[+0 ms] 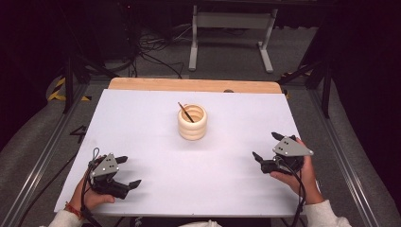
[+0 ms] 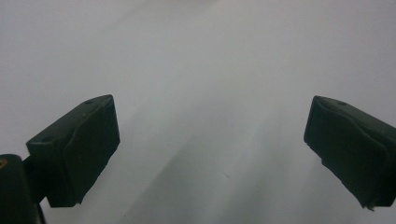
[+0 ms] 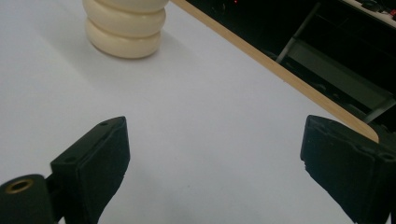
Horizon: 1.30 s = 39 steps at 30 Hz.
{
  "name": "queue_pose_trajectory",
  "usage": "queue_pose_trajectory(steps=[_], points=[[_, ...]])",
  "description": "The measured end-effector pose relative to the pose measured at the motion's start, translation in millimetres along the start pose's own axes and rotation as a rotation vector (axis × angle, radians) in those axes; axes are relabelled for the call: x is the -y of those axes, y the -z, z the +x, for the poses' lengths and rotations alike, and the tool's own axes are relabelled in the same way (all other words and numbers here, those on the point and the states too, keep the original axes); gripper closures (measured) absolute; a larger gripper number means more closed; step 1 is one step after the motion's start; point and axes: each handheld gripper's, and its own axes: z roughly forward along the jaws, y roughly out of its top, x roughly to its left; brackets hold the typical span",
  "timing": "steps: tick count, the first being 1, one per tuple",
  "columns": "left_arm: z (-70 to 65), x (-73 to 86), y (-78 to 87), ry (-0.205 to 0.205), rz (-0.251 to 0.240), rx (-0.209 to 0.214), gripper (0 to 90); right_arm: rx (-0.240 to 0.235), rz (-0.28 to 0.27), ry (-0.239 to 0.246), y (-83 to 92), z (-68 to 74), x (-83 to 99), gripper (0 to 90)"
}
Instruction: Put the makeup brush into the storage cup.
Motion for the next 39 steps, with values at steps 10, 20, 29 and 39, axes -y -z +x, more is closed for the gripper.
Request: queue_pose_trajectory(steps=[10, 20, 29, 39], points=[[-0.2, 0.0, 0.5, -0.002, 0.0, -0.001, 4.1, 0.016, 0.011, -0.005, 8.9, 1.2, 15.4, 8.6], [-0.4, -0.3, -0.1, -0.007, 0.004, 0.001, 4.1, 0.012, 0.023, -0.024, 19.7, 1.2, 35.8, 8.5], [-0.1, -0.1, -0.5, -0.006, 0.006, 0.0, 4.0, 0.005, 0.009, -0.031, 30.2, 1.9, 48.6, 8.1], [0.1, -1.0, -0.3, -0.007, 0.001, -0.001, 4.0, -0.007, 0.009, -0.044, 36.4, 3.0, 64.3, 8.5]])
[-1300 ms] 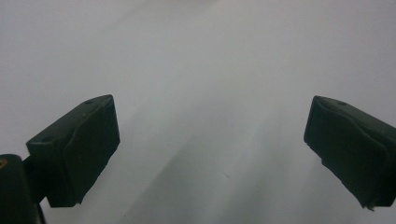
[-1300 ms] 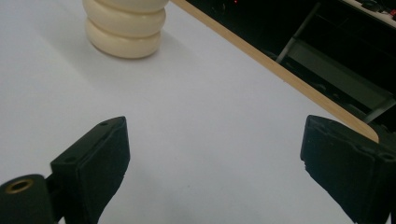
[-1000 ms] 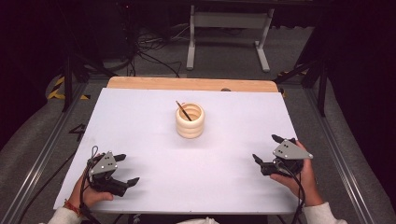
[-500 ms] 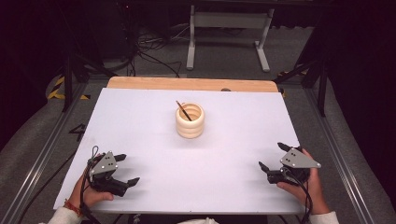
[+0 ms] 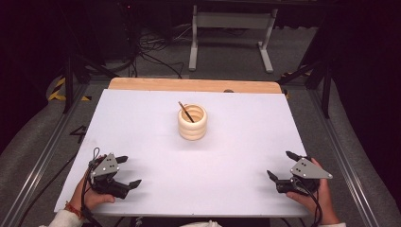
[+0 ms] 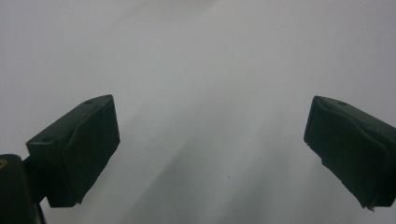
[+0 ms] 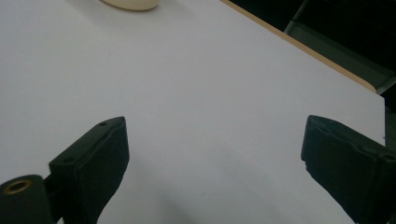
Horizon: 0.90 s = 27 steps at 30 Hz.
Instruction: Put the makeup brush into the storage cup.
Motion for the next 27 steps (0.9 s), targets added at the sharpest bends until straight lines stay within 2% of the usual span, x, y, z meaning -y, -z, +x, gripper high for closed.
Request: queue_pose_trajectory(steps=[5, 11, 13, 15, 20, 24, 27], points=[[0.4, -0.4, 0.2, 0.006, -0.001, 0.0, 4.1, -0.008, 0.007, -0.01, 2.5, 0.1, 7.9, 8.6], [0.8, -1.0, -0.5, 0.005, -0.005, 0.003, 4.0, -0.038, 0.003, -0.023, 6.6, 1.4, 15.8, 9.9], [0.9, -1.3, -0.5, 0.003, -0.005, 0.002, 4.1, -0.062, 0.014, -0.031, 7.0, 2.0, 17.6, 10.2], [0.8, -1.4, -0.7, 0.002, -0.003, 0.002, 4.0, -0.058, 0.014, -0.019, 7.2, 3.5, 19.3, 8.9], [0.1, -1.4, -0.4, 0.004, -0.005, 0.0, 4.1, -0.05, 0.022, -0.026, 6.6, 4.6, 22.4, 6.6], [0.1, -1.8, -0.3, 0.001, -0.005, 0.001, 4.1, -0.034, 0.005, -0.048, 9.2, 3.0, 24.8, 6.1], [-0.9, -2.6, -0.6, -0.003, -0.008, 0.004, 4.0, -0.03, 0.008, -0.045, 9.8, 3.5, 25.1, 6.1]])
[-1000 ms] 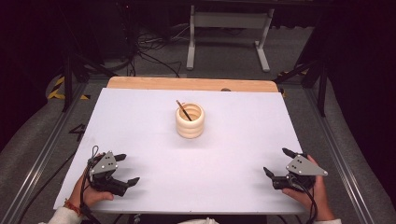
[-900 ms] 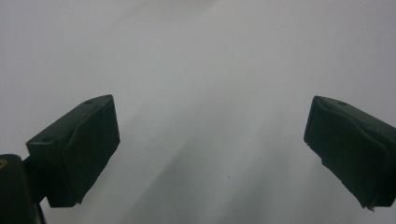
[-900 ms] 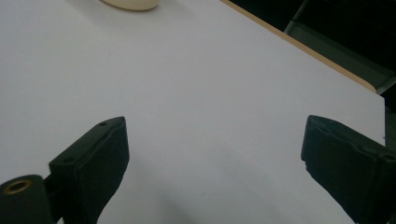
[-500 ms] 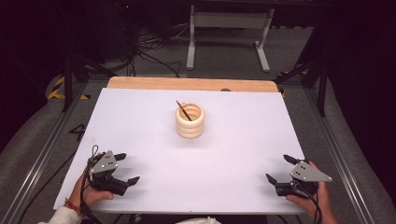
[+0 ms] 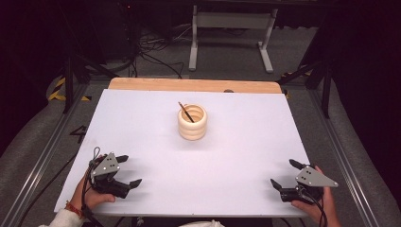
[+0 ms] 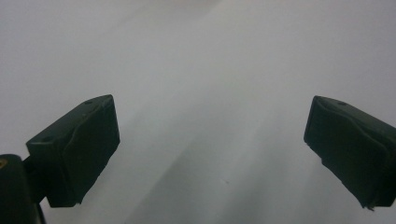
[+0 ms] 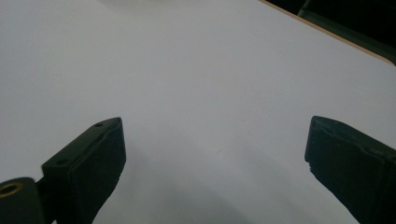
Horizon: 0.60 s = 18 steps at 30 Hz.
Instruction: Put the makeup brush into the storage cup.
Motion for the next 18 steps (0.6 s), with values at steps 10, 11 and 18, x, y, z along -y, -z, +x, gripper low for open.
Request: queue_pose_trajectory(steps=[10, 11, 18], points=[[-0.3, -0.2, 1.0, -0.005, -0.002, 0.002, 4.0, 0.002, 0.016, 0.021, 0.4, 5.7, 0.8, 6.4], [-0.2, -0.4, 0.8, -0.004, -0.001, -0.001, 4.0, 0.004, 0.012, 0.015, 0.5, 5.3, 0.7, 6.3], [-0.3, -0.7, -0.7, -0.008, 0.006, 0.001, 4.0, 0.0, 0.008, 0.013, 0.6, 5.5, 0.7, 6.2]])
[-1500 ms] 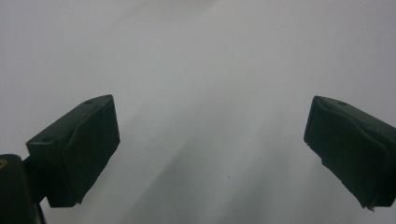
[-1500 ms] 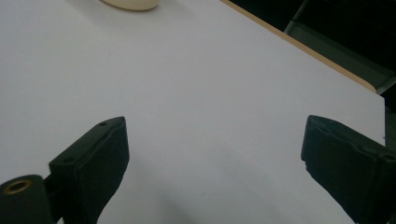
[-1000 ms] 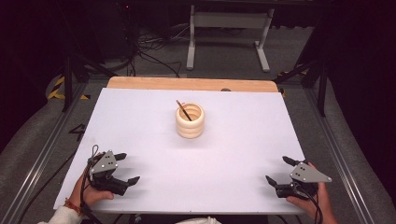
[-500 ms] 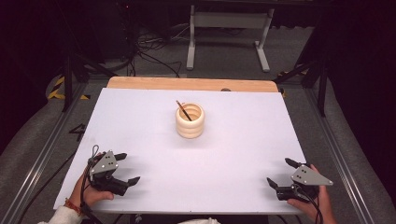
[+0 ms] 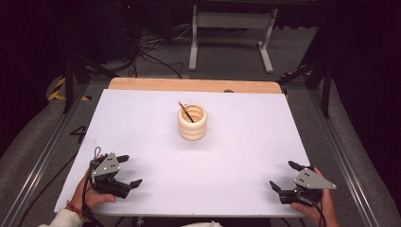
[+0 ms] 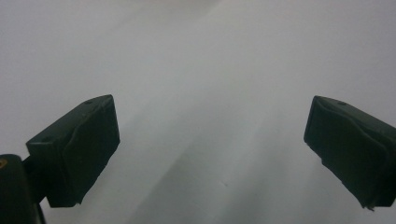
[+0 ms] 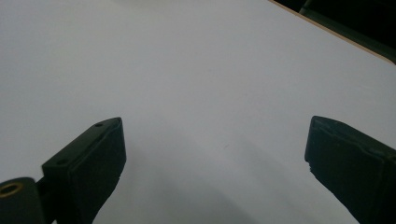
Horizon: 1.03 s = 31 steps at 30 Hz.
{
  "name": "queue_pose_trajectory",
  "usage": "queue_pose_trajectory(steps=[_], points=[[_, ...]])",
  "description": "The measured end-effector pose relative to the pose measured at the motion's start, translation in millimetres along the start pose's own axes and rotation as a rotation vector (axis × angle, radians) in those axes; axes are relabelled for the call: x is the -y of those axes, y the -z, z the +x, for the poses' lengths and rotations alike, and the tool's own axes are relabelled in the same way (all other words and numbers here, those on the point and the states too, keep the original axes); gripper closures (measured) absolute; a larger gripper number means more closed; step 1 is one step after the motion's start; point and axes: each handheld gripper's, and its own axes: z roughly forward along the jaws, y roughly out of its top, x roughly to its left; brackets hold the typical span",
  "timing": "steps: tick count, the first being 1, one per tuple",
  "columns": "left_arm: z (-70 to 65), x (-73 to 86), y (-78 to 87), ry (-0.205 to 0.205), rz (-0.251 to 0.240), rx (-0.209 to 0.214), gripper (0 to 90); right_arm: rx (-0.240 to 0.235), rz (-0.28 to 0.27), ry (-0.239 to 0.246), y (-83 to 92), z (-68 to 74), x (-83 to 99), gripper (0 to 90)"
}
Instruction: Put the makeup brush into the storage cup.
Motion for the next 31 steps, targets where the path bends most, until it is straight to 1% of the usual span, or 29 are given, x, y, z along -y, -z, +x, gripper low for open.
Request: queue_pose_trajectory(steps=[5, 7, 12, 16, 24, 31], points=[[-0.2, 0.0, 0.2, 0.0, -0.001, 0.001, 4.0, 0.0, -0.005, 0.009, -0.3, 1.7, -2.4, 6.2], [0.0, 0.0, 0.1, 0.0, 0.001, 0.0, 4.1, -0.001, 0.001, 0.003, -0.7, 1.9, -2.1, 6.3], [0.2, 0.0, -0.1, 0.002, -0.001, 0.001, 4.0, -0.002, -0.007, 0.003, -0.6, 1.6, -2.8, 6.3], [0.5, -0.2, -0.7, 0.004, -0.002, 0.002, 4.1, -0.003, -0.002, 0.003, -0.9, 1.8, -2.5, 6.4], [1.8, -0.1, -1.9, 0.006, 0.005, -0.002, 4.0, -0.002, -0.006, 0.0, -2.2, 1.0, -3.1, 6.2], [1.8, -0.2, -1.9, 0.01, 0.007, -0.002, 4.0, 0.008, -0.012, -0.012, -1.6, -0.2, -3.4, 5.7]])
